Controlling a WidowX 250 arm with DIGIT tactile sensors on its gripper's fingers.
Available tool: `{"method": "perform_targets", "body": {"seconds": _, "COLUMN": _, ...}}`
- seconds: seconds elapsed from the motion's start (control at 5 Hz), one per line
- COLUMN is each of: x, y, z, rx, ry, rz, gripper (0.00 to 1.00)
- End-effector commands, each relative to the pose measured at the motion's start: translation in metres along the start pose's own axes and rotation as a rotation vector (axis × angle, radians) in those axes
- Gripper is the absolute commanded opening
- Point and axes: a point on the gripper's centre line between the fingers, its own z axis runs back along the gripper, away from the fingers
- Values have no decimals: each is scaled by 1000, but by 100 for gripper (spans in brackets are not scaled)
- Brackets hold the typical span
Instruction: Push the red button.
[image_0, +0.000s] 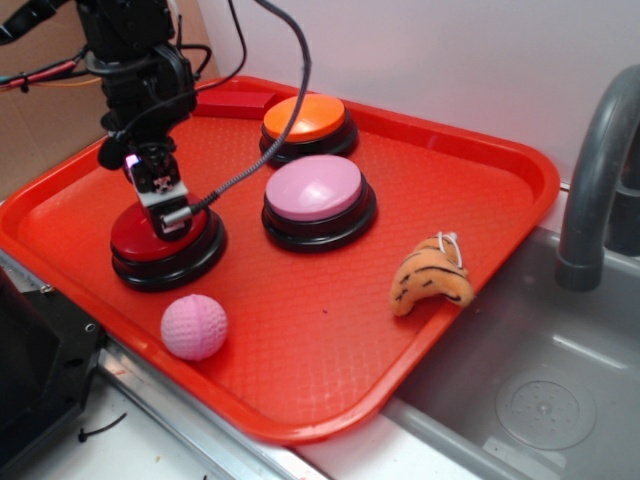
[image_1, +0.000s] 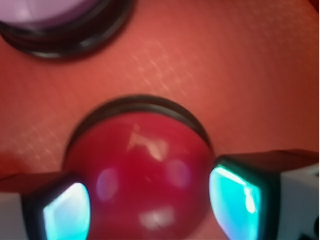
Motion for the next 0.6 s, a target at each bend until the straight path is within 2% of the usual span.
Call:
{"method": "perform_targets", "body": {"seconds": 0.0, "x": 6, "y": 7, "z": 26, "rx": -4, "ry": -84, "rz": 0, "gripper": 100}}
{"method": "perform_targets", "body": {"seconds": 0.4, "x": 3, "y": 7, "z": 37, "rx": 1, "ry": -97, "rz": 15, "gripper": 100}}
